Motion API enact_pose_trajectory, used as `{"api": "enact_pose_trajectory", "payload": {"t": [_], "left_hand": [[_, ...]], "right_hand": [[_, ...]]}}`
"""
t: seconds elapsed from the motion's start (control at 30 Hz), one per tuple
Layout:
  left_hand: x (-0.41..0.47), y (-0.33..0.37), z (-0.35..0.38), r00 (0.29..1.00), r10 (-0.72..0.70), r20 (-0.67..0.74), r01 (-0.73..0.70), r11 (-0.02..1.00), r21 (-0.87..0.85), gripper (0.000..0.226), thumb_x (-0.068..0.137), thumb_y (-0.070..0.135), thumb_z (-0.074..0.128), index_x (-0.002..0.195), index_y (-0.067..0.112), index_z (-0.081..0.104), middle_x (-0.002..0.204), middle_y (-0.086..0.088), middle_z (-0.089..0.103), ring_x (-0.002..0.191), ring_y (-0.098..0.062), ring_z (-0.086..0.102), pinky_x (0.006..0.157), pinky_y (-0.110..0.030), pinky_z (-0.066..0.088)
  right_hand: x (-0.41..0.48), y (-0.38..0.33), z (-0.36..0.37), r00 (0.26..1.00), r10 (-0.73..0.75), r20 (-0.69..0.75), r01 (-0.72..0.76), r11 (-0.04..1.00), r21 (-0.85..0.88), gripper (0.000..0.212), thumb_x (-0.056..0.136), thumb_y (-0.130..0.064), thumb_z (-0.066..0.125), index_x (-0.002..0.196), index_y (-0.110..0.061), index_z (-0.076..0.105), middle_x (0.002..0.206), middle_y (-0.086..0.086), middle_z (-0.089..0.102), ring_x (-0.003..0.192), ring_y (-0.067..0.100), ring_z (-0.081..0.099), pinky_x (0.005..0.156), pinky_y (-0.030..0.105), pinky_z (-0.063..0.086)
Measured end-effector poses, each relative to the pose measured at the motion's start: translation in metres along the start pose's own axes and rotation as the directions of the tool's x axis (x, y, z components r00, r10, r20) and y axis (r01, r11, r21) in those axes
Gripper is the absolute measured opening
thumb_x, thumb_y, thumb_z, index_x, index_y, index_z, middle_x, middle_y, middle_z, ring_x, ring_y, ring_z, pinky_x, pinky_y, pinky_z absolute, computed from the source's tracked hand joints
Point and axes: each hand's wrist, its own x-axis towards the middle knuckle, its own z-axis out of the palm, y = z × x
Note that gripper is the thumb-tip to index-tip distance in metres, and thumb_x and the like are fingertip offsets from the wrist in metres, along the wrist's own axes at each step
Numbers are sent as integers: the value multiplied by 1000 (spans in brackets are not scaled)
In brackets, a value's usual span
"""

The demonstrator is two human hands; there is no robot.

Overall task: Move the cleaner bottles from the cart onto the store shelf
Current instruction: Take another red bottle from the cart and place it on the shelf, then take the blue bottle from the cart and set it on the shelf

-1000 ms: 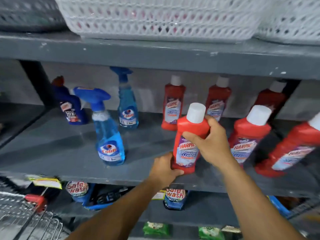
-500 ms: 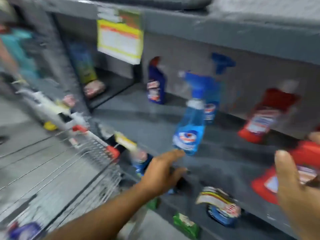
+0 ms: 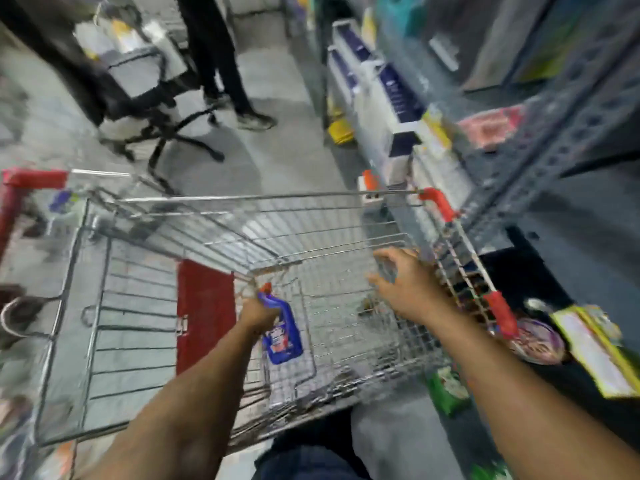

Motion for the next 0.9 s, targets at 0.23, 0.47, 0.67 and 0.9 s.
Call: {"api": "enact_pose_trajectory", "payload": {"t": [0.23,0.47,0.67,0.9], "left_hand": [[25,-69,36,874,-410,263,468,855,-223,24,88,8,59,105,-8,59,82,-15,57,65,-26,56,55,-23,54],[61,-114,70,745,-575,338,649,506,-568,27,91,2,49,65,6,55,40,-2,51,32,-13,47,40,-15,38],[76,-127,88,710,-578,402,641,294,-709,23,86,-8,51,73,11,56,64,-7,62,60,-16,55,40,-18,50],[57,-93,84,751,-456,476,641,334,-691,17,87,-9,49,78,2,59,70,-12,63,63,-18,60,46,-21,54]], "right_hand": [[112,-2,148,884,79,461,2,985,-173,51,82,-29,68,129,-13,54,137,13,56,124,28,53,102,32,40],[172,19,273,792,144,593,-7,974,-226,56,85,-32,65,130,-3,49,135,21,55,123,36,53,101,41,44],[177,39,321,779,232,582,-120,967,-225,38,81,-35,69,107,-8,61,107,16,68,98,35,63,86,40,52],[157,35,267,855,256,451,-271,962,-33,47,78,-33,74,115,-11,57,114,9,66,99,29,63,87,37,51]]}}
